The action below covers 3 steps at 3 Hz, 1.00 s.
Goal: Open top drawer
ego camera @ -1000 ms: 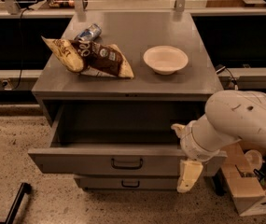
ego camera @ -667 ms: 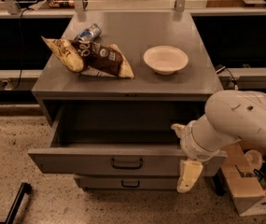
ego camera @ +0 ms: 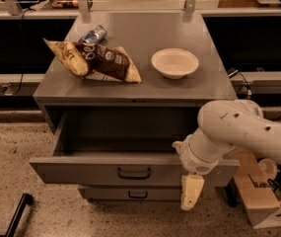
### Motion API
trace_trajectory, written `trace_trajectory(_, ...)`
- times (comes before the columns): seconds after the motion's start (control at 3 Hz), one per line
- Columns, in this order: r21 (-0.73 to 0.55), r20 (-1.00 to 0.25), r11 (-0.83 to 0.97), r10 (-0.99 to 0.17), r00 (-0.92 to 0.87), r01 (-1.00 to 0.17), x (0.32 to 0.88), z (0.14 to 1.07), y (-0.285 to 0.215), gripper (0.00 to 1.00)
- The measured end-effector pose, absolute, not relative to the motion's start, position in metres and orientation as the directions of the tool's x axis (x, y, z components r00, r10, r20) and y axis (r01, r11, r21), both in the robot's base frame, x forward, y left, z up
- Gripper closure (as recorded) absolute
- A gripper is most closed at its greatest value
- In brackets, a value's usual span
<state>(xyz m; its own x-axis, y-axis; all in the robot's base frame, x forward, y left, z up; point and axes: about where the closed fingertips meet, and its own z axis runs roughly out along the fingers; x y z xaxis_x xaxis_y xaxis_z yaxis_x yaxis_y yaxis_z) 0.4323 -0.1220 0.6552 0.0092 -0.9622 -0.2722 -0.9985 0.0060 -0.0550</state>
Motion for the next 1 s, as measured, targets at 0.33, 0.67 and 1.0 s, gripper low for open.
trace_trajectory(0.33,-0.044,-0.260,-0.017,-0.965,0.028,-0.999,0.428,0.651,-0.115,0.00)
trace_trajectory(0.67,-0.021,-0.269,-0.060,-0.961,0.063,-0.998,0.417,0.653,-0.103,0.17)
trace_trajectory(1.0,0.036,-0.292,-0.089,-0.953,0.074,-0.995,0.396,0.644,-0.096,0.40)
